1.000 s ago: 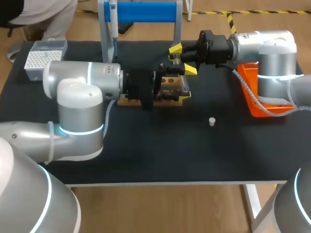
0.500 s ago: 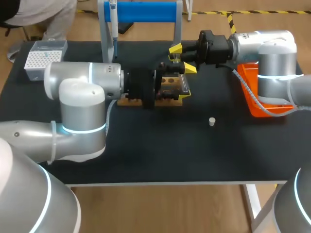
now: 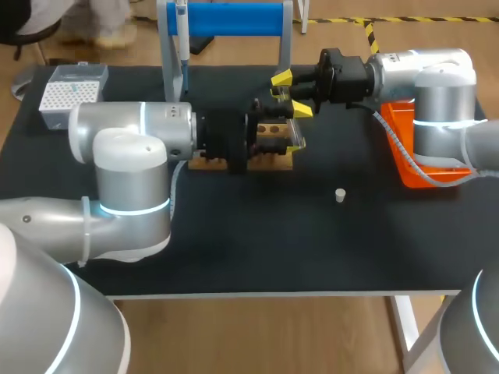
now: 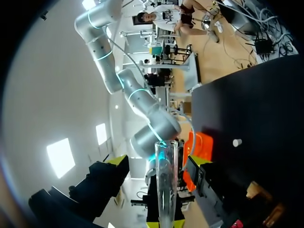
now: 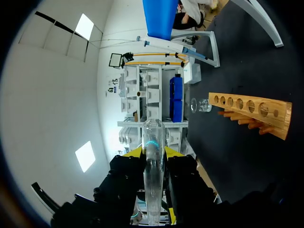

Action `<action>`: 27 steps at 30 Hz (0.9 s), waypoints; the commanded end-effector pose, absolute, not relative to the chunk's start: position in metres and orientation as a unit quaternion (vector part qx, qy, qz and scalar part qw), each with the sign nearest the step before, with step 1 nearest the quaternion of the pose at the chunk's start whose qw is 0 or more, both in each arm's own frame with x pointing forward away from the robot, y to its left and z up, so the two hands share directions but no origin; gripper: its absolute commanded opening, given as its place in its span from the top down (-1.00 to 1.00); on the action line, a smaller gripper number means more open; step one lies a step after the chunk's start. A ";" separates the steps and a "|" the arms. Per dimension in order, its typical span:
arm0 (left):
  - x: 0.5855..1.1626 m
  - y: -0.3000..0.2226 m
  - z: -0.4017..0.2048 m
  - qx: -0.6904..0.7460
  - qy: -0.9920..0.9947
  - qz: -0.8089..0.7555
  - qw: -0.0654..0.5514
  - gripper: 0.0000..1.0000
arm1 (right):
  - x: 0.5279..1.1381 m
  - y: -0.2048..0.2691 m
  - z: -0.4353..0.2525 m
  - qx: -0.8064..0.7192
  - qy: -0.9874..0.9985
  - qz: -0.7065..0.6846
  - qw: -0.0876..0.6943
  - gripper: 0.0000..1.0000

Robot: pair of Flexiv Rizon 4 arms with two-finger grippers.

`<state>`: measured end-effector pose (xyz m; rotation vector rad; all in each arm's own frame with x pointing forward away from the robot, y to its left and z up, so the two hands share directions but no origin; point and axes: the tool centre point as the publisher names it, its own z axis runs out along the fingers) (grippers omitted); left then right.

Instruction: Invert the test tube, pick up the pipette, mount the tip to pipette, aspirate from beaker and dispense into the tube, eject the tip, return the pipette, and cap with the stopper.

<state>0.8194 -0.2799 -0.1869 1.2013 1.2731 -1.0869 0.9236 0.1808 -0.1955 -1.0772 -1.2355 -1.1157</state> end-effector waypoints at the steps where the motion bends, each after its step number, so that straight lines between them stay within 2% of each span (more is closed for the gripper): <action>1: 0.820 -0.284 -0.190 0.499 0.528 -0.453 0.516 -0.43 | 0.924 0.180 -0.195 -0.455 -0.523 -0.470 0.547 1.00; 8: 0.820 -0.286 -0.190 0.503 0.525 -0.455 0.513 -0.29 | 0.924 0.180 -0.195 -0.455 -0.523 -0.470 0.547 1.00; 11: 0.820 -0.286 -0.190 0.503 0.525 -0.455 0.514 -0.17 | 0.924 0.180 -0.195 -0.455 -0.523 -0.470 0.547 1.00; 13: 0.820 -0.285 -0.190 0.502 0.525 -0.455 0.515 0.00 | 0.924 0.180 -0.195 -0.455 -0.523 -0.470 0.547 1.00; 18: 0.820 -0.285 -0.190 0.502 0.525 -0.456 0.514 0.09 | 0.924 0.180 -0.195 -0.455 -0.523 -0.470 0.547 1.00; 19: 0.820 -0.285 -0.190 0.502 0.525 -0.456 0.514 0.20 | 0.924 0.180 -0.195 -0.455 -0.523 -0.470 0.547 1.00; 20: 0.820 -0.285 -0.190 0.502 0.525 -0.456 0.514 0.40 | 0.924 0.180 -0.195 -0.455 -0.523 -0.470 0.547 1.00; 21: 0.820 -0.285 -0.190 0.502 0.524 -0.456 0.515 1.00 | 0.924 0.180 -0.195 -0.455 -0.523 -0.470 0.547 1.00; 27: 0.819 -0.285 -0.190 0.506 0.518 -0.459 0.515 1.00 | 0.924 0.180 -0.195 -0.455 -0.523 -0.470 0.547 1.00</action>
